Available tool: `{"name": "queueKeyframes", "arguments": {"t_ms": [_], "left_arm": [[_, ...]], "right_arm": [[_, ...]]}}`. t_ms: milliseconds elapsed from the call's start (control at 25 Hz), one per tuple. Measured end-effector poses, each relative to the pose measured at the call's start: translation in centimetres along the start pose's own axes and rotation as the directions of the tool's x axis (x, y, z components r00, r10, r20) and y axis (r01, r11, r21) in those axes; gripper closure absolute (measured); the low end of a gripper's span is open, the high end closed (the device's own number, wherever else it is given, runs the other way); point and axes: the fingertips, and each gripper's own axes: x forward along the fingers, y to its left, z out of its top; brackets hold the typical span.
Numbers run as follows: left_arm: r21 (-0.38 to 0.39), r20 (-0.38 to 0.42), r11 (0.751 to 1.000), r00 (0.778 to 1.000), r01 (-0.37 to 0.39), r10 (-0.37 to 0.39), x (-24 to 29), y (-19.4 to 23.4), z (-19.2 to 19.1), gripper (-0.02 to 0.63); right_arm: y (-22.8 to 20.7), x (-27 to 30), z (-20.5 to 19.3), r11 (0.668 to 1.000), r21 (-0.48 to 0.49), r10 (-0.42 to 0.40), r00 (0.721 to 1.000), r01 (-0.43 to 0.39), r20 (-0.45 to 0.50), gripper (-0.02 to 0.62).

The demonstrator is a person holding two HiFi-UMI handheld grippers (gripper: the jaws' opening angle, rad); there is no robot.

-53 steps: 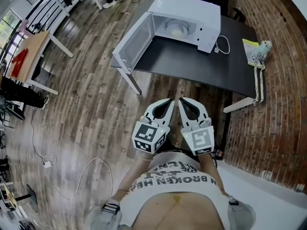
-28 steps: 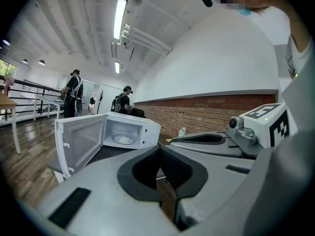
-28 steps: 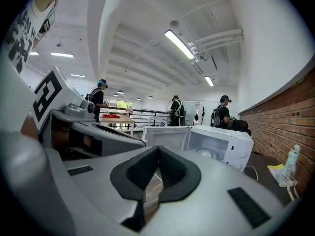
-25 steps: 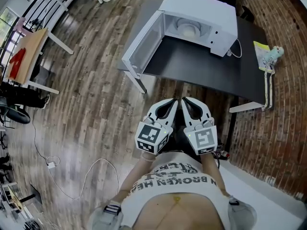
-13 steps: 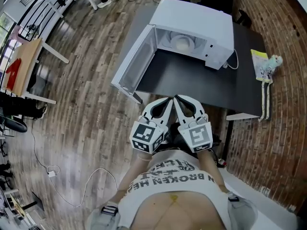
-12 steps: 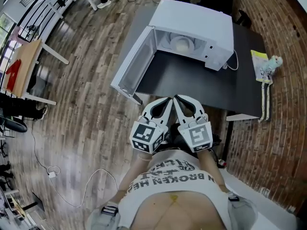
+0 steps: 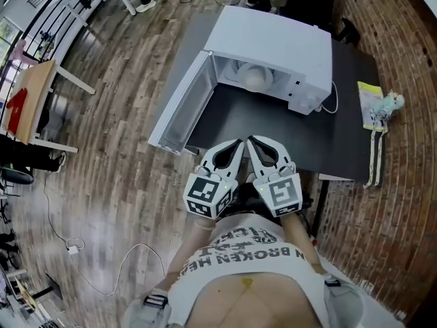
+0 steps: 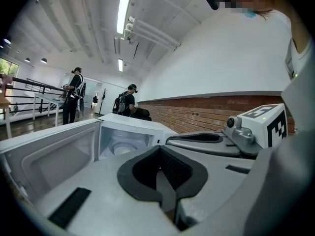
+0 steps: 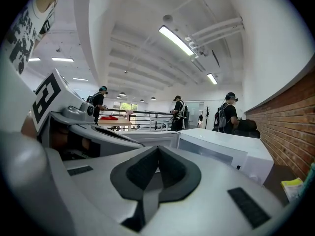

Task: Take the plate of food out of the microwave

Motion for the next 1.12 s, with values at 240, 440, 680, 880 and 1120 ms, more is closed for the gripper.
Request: {"name": "queueKeyframes", "arguments": {"t_ms": [240,440,680,880,1120], "left_arm": [[0.004,-0.003,1.000,1.000,-0.031,0.031,2.6,0.9,0.6,0.600],[0.006,0.005,0.999,0.999,-0.046,0.046,4.9,1.1,1.3,0.600],[0.018,0.030,0.998,0.998,-0.063,0.063,7.0,0.8,1.8,0.600],[0.040,0.055,0.996,0.995,-0.084,0.082,7.5,1.0,2.2,0.600],[0.032,0.046,0.994,0.993,-0.109,0.107,7.8,1.7,2.2,0.600]], "right_arm": [[-3.2,1.2,-0.1,1.000,0.010,0.007,1.000,-0.007,0.007,0.588],[-5.4,1.8,-0.3,1.000,0.008,0.022,1.000,-0.022,0.014,0.588],[-7.6,2.3,-0.8,0.999,0.010,0.053,0.998,-0.053,0.026,0.588],[-8.2,2.7,-0.8,0.995,0.005,0.095,0.994,-0.096,0.044,0.588],[-8.2,3.4,-0.6,0.992,0.002,0.123,0.991,-0.123,0.054,0.588]]}}
